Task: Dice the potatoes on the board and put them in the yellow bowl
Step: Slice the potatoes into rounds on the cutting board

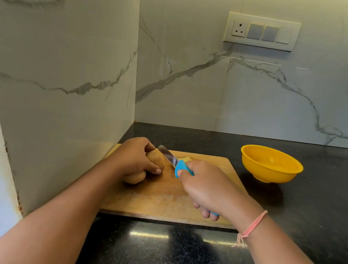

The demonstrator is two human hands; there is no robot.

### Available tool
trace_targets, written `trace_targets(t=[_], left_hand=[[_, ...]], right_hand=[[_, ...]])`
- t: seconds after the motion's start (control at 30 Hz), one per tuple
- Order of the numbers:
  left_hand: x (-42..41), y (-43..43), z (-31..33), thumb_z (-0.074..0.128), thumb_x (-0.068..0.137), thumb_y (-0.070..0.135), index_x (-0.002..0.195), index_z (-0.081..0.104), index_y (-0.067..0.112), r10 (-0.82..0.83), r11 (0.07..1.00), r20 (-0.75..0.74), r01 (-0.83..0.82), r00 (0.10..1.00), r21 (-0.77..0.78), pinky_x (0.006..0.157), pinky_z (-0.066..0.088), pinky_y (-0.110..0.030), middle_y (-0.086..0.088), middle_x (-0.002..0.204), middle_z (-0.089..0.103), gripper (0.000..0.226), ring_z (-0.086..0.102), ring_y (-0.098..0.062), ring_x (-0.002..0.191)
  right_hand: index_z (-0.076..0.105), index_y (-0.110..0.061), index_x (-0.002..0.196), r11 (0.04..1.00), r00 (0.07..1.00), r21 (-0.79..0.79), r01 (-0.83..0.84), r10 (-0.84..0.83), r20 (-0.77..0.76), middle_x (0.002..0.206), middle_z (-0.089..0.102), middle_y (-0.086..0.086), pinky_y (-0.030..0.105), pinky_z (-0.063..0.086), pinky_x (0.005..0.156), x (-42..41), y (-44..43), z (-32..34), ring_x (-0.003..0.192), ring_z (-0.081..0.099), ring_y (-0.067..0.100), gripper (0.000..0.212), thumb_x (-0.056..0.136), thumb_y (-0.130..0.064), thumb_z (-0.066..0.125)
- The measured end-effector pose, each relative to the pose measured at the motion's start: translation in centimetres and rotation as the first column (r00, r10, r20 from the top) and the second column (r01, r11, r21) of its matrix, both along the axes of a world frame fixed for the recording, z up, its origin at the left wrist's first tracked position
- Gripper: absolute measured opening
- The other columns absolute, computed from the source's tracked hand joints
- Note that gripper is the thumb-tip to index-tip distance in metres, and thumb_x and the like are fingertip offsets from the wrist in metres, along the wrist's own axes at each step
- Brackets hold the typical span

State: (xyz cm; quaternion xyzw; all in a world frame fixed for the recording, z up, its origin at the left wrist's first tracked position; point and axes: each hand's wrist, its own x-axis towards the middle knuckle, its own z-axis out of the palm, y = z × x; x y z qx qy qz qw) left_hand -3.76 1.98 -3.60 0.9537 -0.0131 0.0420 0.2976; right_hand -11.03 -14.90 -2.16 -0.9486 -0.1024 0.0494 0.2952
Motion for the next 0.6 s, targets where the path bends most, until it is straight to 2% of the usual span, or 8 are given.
trace_targets(t=[0.13, 0.33, 0.4, 0.47, 0.53, 0.6], left_hand=[[-0.1, -0.2, 0.0, 0.081, 0.073, 0.027, 0.126, 0.054, 0.016, 0.021, 1.0, 0.024, -0.021, 0.999, 0.006, 0.081, 0.042, -0.023, -0.003, 0.127, 0.058, 0.061, 0.053, -0.018, 0.11], [-0.3, -0.5, 0.1, 0.081, 0.073, 0.025, 0.126, 0.055, 0.016, 0.043, 0.999, 0.034, -0.043, 0.999, 0.003, 0.081, 0.041, -0.024, -0.003, 0.127, 0.058, 0.06, 0.053, -0.018, 0.107], [-0.3, -0.6, 0.1, 0.08, 0.074, 0.02, 0.126, 0.055, 0.015, 0.052, 0.999, 0.034, -0.052, 0.998, -0.012, 0.085, 0.043, -0.027, -0.004, 0.127, 0.058, 0.058, 0.053, -0.021, 0.111], [-0.4, -0.6, 0.1, 0.079, 0.074, 0.015, 0.124, 0.056, 0.014, 0.06, 0.998, 0.038, -0.06, 0.997, -0.02, 0.089, 0.046, -0.03, -0.005, 0.126, 0.058, 0.055, 0.054, -0.022, 0.111], [-0.5, -0.6, 0.0, 0.079, 0.074, 0.014, 0.12, 0.058, 0.015, 0.058, 0.998, 0.051, -0.057, 0.997, -0.017, 0.087, 0.048, -0.031, -0.004, 0.122, 0.06, 0.05, 0.055, -0.02, 0.106], [-0.7, -0.6, 0.0, 0.079, 0.073, 0.014, 0.116, 0.059, 0.015, 0.046, 0.999, 0.069, -0.046, 0.997, 0.001, 0.083, 0.049, -0.031, -0.003, 0.117, 0.06, 0.047, 0.055, -0.018, 0.099]], right_hand=[[0.03, -0.024, 0.143, 0.997, 1.0, -0.079, 0.023, -0.022, 0.006, 0.072, 0.052, 0.003, 0.015, 0.035, 0.035, -0.5, 0.9, 0.4, 0.043, 0.047, 0.01, 0.043, 0.101, -0.033, 0.029], [0.047, -0.015, 0.119, 0.968, 0.992, -0.252, -0.008, 0.04, 0.12, 0.076, 0.047, -0.001, 0.022, 0.04, 0.049, -1.1, 2.7, 0.5, 0.058, 0.048, 0.011, 0.026, 0.099, -0.027, 0.036], [0.048, -0.014, 0.117, 0.966, 0.995, -0.257, -0.012, 0.037, 0.091, 0.074, 0.046, 0.001, 0.024, 0.042, 0.054, -1.2, 3.2, 1.1, 0.059, 0.047, 0.012, 0.025, 0.099, -0.026, 0.037], [0.046, -0.01, 0.125, 0.968, 0.999, -0.253, -0.008, 0.018, 0.036, 0.072, 0.048, 0.003, 0.025, 0.044, 0.059, -0.9, 3.6, 1.9, 0.059, 0.049, 0.014, 0.031, 0.098, -0.023, 0.038], [0.038, -0.008, 0.135, 0.969, 1.0, -0.246, -0.009, 0.005, -0.019, 0.07, 0.051, 0.007, 0.027, 0.046, 0.06, 0.0, 4.0, 2.4, 0.056, 0.052, 0.017, 0.042, 0.094, -0.015, 0.038], [0.043, -0.008, 0.129, 0.97, 0.998, -0.24, -0.033, 0.018, -0.065, 0.068, 0.051, 0.011, 0.026, 0.043, 0.056, 1.1, 4.3, 2.8, 0.053, 0.05, 0.018, 0.04, 0.09, -0.007, 0.038]])
